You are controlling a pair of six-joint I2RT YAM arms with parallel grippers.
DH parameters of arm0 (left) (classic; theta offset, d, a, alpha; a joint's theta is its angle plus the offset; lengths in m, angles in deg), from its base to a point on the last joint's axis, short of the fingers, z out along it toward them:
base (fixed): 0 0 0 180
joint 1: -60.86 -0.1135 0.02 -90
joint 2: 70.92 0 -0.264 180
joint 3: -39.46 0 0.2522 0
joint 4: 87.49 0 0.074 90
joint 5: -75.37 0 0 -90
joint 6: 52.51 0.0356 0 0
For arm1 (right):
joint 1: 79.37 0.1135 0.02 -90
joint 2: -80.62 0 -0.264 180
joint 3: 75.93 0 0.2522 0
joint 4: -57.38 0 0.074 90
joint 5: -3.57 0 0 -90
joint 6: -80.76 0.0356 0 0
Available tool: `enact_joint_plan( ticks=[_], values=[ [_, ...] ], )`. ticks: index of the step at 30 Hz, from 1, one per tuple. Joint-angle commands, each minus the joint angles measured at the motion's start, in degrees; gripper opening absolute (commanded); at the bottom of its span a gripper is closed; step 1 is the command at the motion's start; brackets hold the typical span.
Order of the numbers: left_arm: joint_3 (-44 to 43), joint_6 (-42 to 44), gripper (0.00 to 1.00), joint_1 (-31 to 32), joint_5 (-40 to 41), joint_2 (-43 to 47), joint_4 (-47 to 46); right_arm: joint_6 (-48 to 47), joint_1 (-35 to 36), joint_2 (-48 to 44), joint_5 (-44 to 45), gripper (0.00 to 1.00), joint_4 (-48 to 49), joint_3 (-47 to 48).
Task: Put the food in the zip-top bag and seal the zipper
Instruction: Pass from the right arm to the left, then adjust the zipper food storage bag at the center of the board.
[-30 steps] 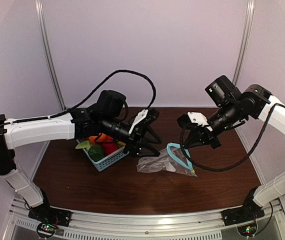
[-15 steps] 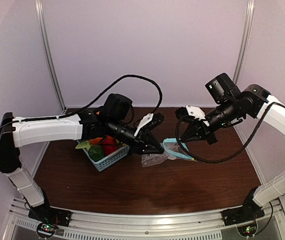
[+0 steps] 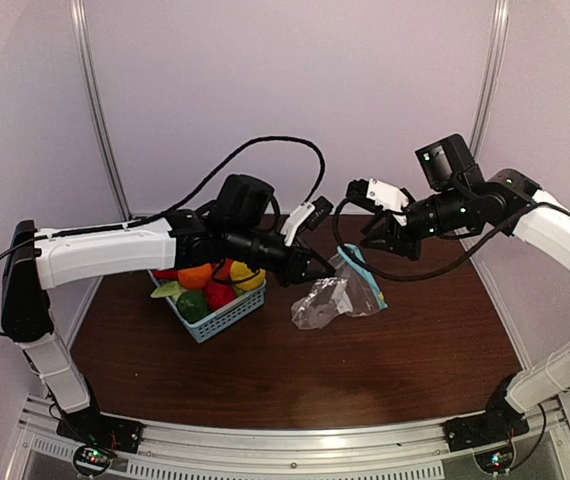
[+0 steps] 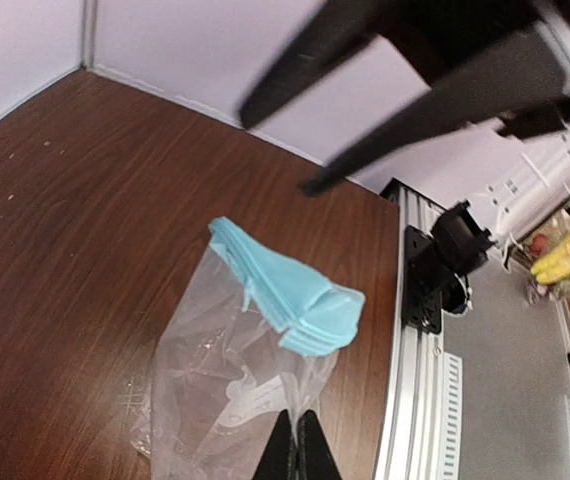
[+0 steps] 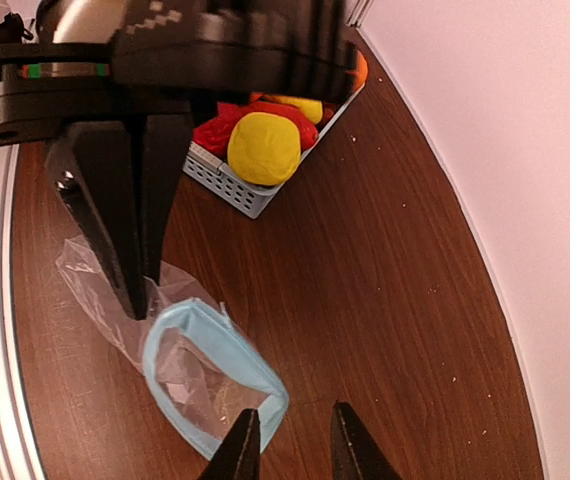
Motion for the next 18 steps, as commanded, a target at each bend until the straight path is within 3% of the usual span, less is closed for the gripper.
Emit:
enact_joint_plan(
  ticks=[1, 6, 18],
  values=[
    [-3.29, -12.86, 0.00, 0.19, 9.11, -2.92, 0.65, 1.80, 0.79, -0.31, -1.19, 0.22, 0.31, 1.90],
    [-2.77, -18.80, 0.00, 0.16, 9.51, -3.50, -3.18, 0.53, 2.40, 0.35, 4.50, 0.23, 0.56, 2.97],
    [-1.83, -29.73, 0.00, -0.37, 4.34, -3.35, -13.71, -2.13, 8.90, 1.18, 23.28, 0.36, 5.22, 0.18]
  ],
)
